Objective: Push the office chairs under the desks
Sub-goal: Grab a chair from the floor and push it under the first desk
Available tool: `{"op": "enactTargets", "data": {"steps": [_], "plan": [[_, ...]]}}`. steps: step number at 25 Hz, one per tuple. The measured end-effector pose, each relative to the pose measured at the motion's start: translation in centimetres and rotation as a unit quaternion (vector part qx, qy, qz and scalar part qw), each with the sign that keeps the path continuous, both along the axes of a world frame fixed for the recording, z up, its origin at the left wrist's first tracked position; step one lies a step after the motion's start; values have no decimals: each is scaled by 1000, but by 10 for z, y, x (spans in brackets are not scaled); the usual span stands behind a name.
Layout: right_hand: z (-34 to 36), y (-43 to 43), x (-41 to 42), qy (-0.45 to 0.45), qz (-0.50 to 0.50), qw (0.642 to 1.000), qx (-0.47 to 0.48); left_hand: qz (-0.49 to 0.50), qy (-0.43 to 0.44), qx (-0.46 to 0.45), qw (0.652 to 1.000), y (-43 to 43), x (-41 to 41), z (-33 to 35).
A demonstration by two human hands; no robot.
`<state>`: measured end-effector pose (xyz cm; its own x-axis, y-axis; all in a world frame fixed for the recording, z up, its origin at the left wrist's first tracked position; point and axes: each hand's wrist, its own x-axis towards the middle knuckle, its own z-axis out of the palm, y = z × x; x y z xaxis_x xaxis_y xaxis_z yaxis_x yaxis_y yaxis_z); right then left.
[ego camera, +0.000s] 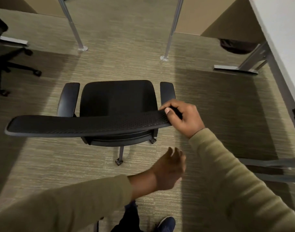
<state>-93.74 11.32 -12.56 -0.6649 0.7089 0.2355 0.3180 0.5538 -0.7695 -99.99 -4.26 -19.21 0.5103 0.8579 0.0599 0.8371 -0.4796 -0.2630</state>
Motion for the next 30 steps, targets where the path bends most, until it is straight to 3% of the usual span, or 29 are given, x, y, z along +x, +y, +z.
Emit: {"op": "enactTargets", "data": {"steps": [1,3,6,10,12,17,23,30], "plan": [[0,12,6,-5,-7,1000,-7,16,-17,-71,997,0,-8,4],[2,32,17,-15,-18,1000,-10,60,-73,-81,992,1,-40,18],[8,53,32,-28,-43,999,-10,114,-137,-13,984,4,-93,48],[12,66,49,-40,-79,996,-18,90,-195,128,968,12,-136,83],[12,71,56,-41,-96,994,-20,107,-190,177,960,26,-157,92],[8,76,66,-11,-149,988,-32,169,-128,179,961,87,-161,87],[7,96,83,8,-207,977,-48,99,-152,272,945,139,-145,77],[2,143,112,15,-242,969,-44,33,-167,257,951,225,-137,74]]}}
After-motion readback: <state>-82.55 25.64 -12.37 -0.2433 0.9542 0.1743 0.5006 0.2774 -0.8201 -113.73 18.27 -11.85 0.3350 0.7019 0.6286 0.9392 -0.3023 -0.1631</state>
